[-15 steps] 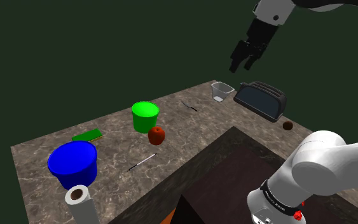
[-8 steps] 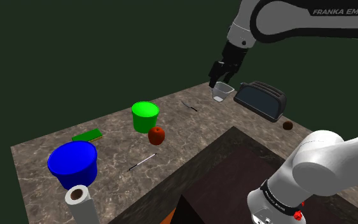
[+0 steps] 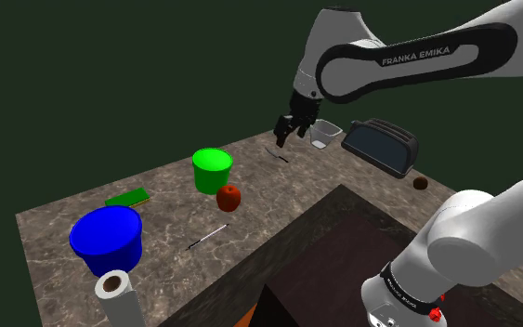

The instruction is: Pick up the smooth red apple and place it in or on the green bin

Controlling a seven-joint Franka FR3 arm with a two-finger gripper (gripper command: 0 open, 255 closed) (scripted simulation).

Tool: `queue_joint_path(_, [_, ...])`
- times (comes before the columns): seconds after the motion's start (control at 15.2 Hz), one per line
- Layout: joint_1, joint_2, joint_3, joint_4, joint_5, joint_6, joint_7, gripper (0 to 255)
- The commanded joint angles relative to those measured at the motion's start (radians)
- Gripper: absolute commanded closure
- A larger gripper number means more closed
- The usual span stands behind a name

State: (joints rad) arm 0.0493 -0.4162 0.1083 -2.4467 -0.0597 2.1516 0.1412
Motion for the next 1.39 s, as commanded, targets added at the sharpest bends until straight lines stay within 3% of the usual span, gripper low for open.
queue_joint_path(0.0, [0.001, 0.068, 0.018, -0.001, -0.017, 0.069, 0.019, 0])
queue_joint_path(0.33, [-0.006, 0.251, 0.055, 0.033, -0.085, 0.208, 0.077, 0])
queue_joint_path(0.73, [-0.005, 0.487, 0.079, 0.122, -0.221, 0.334, 0.179, 0])
queue_joint_path(1.32, [0.071, 0.846, 0.027, 0.345, -0.429, 0.431, 0.325, 0])
